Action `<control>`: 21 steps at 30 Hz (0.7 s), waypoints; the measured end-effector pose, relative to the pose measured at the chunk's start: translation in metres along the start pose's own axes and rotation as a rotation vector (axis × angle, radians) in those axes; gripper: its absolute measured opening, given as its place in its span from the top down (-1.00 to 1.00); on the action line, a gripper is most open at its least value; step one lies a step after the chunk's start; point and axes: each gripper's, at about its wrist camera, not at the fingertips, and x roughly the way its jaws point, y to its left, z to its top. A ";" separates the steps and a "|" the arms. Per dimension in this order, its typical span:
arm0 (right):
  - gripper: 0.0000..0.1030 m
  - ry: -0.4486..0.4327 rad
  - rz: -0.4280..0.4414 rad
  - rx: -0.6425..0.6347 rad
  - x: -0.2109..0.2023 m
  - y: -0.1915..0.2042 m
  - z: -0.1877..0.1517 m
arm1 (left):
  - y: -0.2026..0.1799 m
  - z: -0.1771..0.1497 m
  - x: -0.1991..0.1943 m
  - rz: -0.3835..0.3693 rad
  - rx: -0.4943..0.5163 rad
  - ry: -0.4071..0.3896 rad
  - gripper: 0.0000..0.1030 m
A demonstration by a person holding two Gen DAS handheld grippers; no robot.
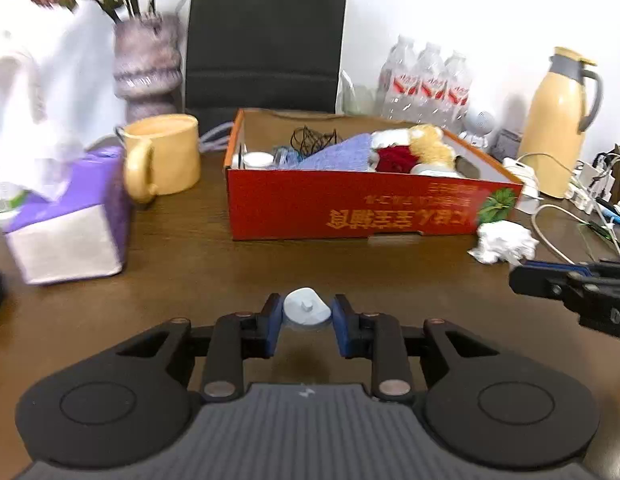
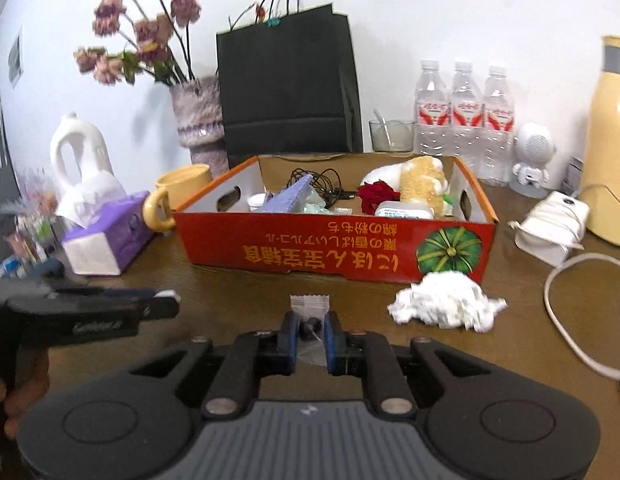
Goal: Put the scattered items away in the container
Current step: 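Carry the lid and wrapper into the box and open both grippers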
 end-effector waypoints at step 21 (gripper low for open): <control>0.76 -0.141 -0.027 0.024 -0.125 0.019 -0.047 | -0.039 -0.041 -0.128 0.038 0.063 -0.140 0.46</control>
